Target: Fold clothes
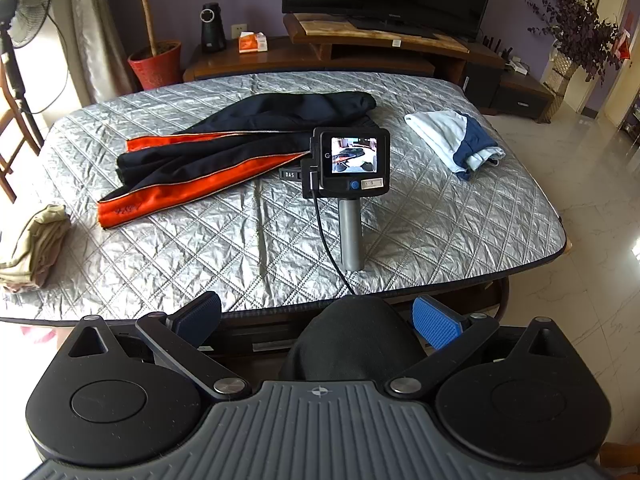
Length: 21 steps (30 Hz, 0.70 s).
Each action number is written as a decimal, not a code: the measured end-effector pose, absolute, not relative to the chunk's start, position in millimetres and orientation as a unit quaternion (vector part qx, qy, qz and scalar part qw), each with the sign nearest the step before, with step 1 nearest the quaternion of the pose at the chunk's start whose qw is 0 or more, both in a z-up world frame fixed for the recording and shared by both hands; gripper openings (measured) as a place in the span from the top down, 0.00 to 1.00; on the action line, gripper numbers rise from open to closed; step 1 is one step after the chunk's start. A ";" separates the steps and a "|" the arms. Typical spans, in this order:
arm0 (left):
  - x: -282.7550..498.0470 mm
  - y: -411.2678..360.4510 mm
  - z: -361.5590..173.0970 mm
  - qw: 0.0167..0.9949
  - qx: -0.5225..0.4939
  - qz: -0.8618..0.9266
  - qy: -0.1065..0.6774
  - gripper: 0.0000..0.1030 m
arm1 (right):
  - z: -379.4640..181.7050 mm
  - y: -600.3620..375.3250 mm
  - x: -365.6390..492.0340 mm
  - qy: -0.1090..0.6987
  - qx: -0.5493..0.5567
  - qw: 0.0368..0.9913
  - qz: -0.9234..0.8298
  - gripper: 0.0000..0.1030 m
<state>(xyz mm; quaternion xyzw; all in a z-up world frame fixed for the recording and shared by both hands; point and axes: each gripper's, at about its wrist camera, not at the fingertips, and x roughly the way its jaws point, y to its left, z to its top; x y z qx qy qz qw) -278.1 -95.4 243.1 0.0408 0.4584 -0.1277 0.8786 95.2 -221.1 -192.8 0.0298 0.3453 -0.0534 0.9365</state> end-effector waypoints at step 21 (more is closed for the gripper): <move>-256.9 -86.6 225.8 0.879 0.022 -0.118 0.462 0.00 | -192.0 -221.8 94.2 0.345 0.030 0.937 -0.053 0.00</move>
